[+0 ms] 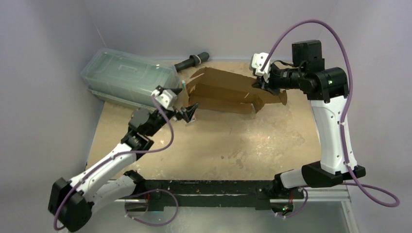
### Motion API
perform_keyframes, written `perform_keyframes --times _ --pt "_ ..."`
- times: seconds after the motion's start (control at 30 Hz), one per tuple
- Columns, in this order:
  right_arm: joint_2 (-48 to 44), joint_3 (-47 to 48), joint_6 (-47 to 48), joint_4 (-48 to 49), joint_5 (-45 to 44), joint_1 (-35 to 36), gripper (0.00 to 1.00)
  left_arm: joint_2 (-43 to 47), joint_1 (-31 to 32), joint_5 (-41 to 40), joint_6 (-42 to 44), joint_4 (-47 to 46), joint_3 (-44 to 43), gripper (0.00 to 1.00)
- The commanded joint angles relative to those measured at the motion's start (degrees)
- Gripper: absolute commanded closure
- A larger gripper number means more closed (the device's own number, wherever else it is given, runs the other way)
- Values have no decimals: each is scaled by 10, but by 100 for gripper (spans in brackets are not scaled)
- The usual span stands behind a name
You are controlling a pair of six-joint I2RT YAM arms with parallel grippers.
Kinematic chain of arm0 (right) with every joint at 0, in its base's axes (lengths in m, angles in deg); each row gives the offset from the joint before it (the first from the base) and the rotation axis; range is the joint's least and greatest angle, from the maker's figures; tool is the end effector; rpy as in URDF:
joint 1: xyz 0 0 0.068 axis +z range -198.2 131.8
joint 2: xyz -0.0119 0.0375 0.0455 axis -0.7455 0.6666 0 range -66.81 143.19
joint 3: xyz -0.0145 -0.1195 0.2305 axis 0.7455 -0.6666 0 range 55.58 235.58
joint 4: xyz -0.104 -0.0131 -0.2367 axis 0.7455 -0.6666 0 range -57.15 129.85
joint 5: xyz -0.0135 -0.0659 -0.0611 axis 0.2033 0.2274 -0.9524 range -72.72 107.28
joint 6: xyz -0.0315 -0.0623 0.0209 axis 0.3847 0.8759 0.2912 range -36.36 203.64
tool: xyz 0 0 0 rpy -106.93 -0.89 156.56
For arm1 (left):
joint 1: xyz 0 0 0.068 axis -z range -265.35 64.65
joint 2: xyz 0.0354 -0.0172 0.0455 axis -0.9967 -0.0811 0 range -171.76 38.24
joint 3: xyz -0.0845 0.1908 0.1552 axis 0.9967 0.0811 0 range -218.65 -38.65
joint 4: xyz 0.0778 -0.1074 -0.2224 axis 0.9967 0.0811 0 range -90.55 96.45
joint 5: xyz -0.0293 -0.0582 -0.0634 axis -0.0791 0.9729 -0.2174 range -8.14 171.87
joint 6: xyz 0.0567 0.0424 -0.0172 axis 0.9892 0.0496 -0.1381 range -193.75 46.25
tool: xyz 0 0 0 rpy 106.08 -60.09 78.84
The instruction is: Fold the paper box
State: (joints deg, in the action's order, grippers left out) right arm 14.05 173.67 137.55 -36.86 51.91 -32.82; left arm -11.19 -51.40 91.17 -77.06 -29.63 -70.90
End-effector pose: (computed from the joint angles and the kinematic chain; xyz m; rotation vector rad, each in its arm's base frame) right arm 0.2149 0.0947 0.4766 -1.4567 1.5614 0.2928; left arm 0.1911 -0.1404 0.3173 0.5015 1.3034 -0.6542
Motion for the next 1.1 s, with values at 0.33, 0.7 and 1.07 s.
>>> perform_keyframes --times 0.33,0.7,1.07 --pt "29 16 21 -15 26 2 100 -172 1 66 116 -63 -160 31" --pt "59 55 2 -4 12 2 84 -236 -5 66 77 -8 -239 100" --pt "109 73 5 -12 50 -38 49 -216 -66 143 -102 -47 -202 100"
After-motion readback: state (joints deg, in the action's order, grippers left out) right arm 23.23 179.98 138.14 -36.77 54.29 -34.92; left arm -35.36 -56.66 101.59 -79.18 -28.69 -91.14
